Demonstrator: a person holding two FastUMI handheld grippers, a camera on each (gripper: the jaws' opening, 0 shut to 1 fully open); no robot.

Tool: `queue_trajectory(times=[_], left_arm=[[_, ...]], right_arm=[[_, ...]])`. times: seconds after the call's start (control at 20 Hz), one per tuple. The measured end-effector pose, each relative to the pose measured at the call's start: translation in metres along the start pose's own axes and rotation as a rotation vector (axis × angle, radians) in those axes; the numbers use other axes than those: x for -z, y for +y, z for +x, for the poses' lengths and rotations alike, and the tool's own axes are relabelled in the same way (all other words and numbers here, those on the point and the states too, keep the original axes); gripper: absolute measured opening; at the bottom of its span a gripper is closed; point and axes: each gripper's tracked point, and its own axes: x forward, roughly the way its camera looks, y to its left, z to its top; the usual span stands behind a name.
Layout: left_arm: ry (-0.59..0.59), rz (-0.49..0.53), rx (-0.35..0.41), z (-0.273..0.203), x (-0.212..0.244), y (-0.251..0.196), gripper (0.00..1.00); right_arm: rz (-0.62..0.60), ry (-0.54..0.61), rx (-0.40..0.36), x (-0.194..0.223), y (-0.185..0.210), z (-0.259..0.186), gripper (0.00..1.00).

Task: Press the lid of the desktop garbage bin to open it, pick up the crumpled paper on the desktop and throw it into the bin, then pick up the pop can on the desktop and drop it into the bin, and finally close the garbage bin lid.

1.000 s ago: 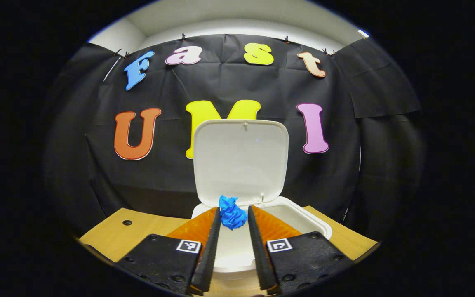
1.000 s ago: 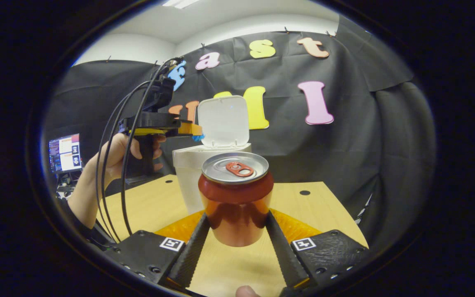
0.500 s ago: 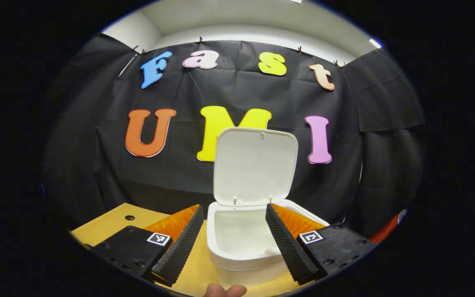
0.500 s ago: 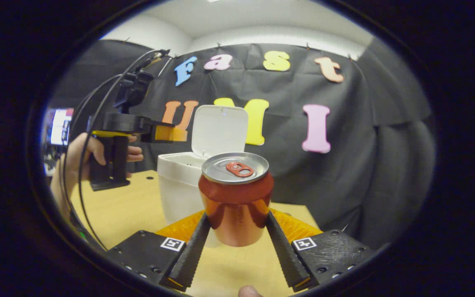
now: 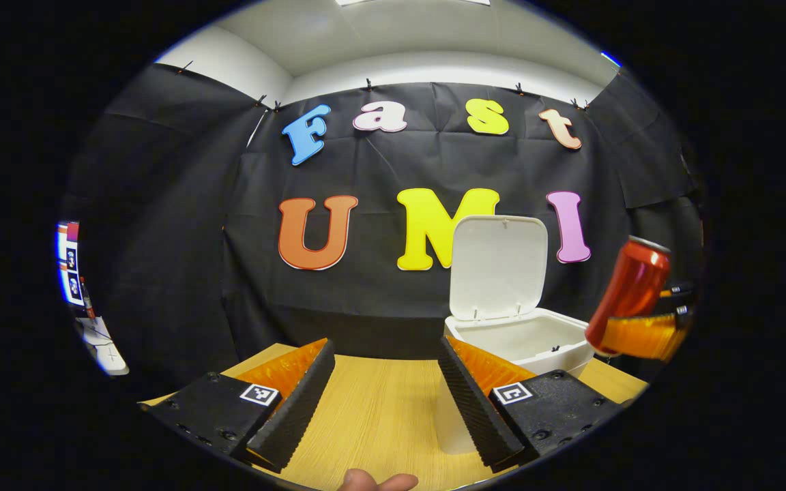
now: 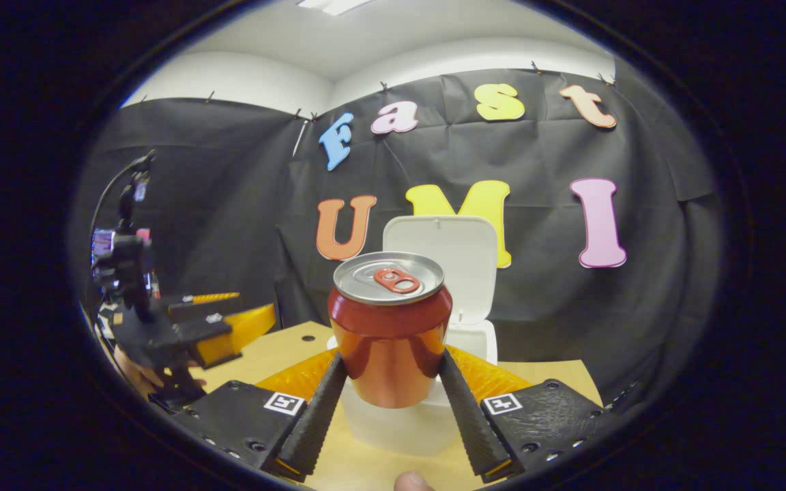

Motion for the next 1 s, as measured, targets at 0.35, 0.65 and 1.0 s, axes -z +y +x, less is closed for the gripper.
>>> queue_trajectory(times=[0.35,0.65,1.0], left_arm=[[0.030,-0.005,-0.022,-0.006,0.019,0.028,0.98],[0.053,-0.021,-0.020,-0.001,0.026,0.036,0.98],[0.058,-0.022,-0.010,-0.005,0.028,0.027,0.98]], right_arm=[[0.018,-0.045,0.092,-0.039,-0.012,0.083,0.80],[0.044,0.267,0.199,0.038,-0.043,0.121,0.82],[0.020,-0.002,0.204,-0.042,-0.033,0.100,0.96]])
